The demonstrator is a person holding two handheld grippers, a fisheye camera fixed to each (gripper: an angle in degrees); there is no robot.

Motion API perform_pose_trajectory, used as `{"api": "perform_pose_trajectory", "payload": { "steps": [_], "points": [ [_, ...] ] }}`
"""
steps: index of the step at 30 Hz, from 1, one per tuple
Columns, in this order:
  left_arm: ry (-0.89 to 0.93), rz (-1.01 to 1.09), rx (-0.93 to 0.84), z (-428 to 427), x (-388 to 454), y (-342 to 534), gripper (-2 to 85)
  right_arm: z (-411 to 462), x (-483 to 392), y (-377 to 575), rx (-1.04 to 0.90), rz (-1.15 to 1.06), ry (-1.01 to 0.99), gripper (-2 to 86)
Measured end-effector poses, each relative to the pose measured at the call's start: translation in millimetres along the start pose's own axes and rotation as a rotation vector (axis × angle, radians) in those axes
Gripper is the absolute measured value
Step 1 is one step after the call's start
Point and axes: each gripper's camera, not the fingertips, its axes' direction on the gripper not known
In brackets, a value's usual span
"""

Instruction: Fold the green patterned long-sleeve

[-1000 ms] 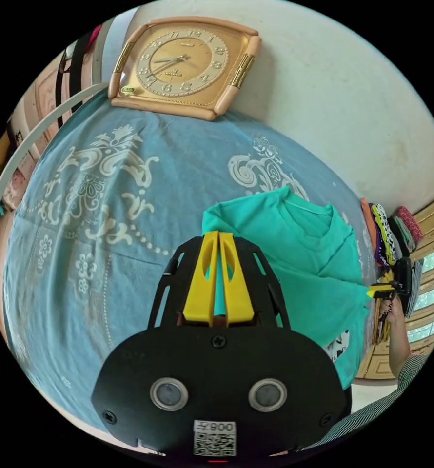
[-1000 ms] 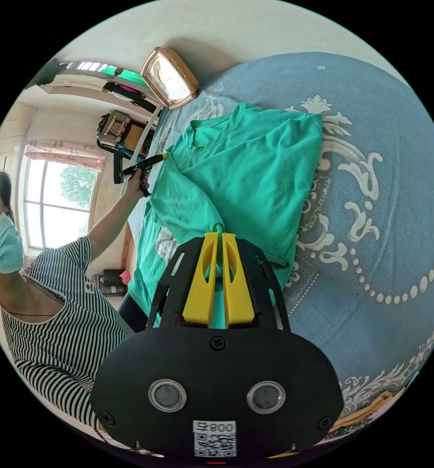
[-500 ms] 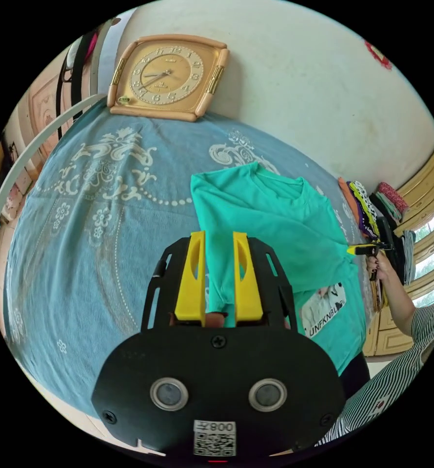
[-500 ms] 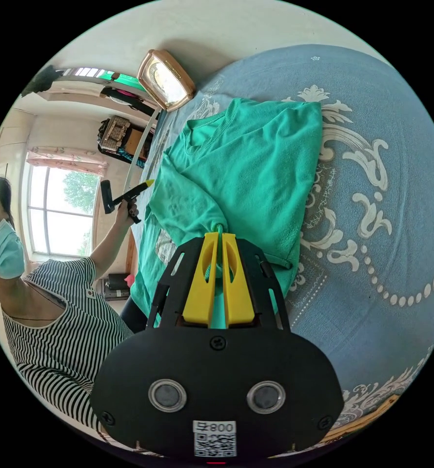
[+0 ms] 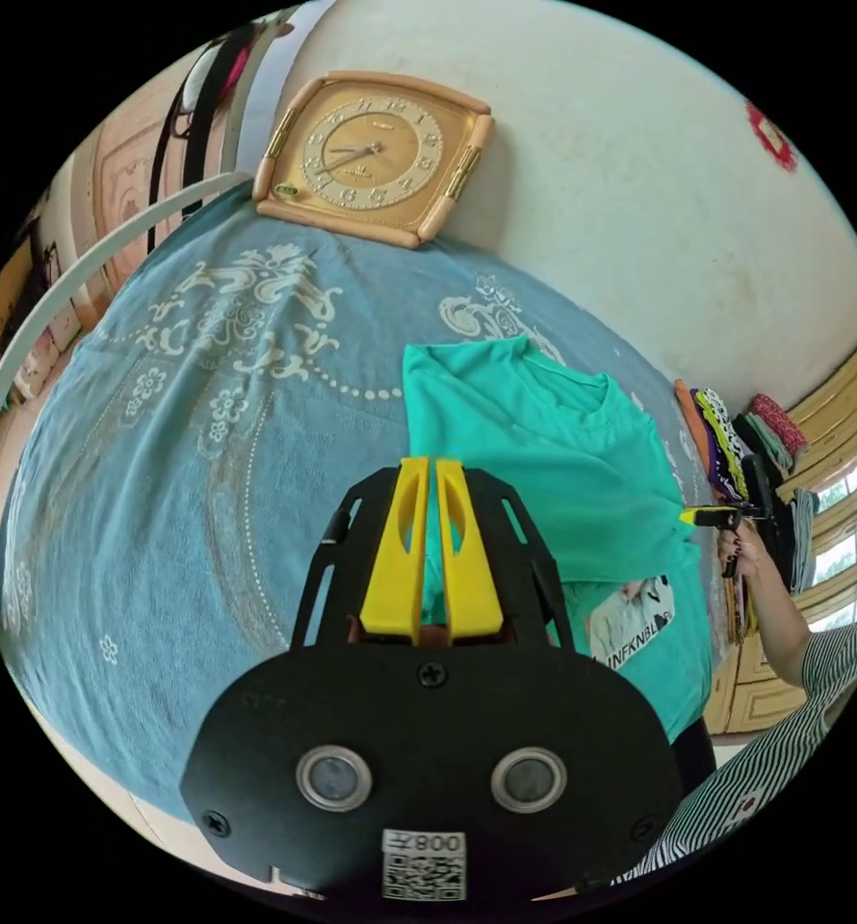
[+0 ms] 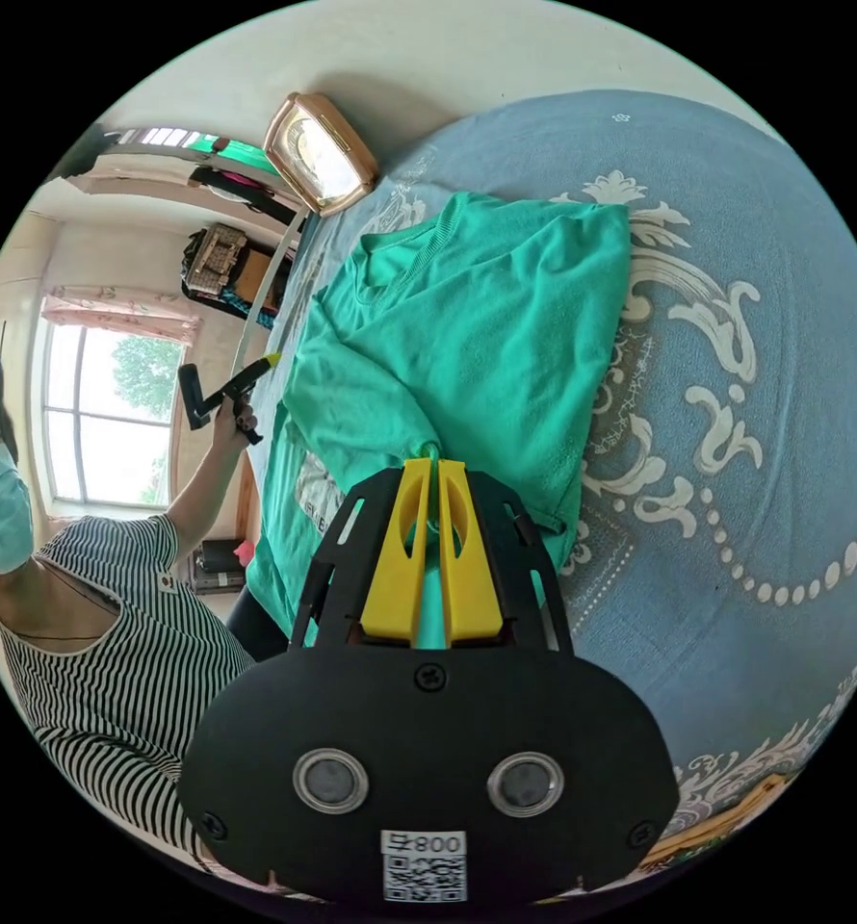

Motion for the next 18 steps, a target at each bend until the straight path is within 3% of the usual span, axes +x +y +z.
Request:
{"api": "perform_pose_trajectory", "payload": {
  "steps": [2,5,13,15,18],
  "points": [
    [0.012,0.057,-0.004,1,21,1,0.9,1,0,6,0.011,0.022,-0.013,0.9],
    [-0.07,0.086,-0.149,31,41,4,0.5,0,-3,13,0.041,0.059,-0.045,1.2],
    [0.073,0.192,-0.035,4,106,-20,0.6,-15,-91,57,0.21,-0.065,0.08,2.3],
    [0.126,0.233,-0.056,10,132,-27,0.7,7,-123,61,0.151,-0.157,0.12,2.3],
    [0.111,0.256,-0.119,25,154,-27,0.6,66,-152,61,-0.071,-0.216,0.355,1.1]
  ]
}}
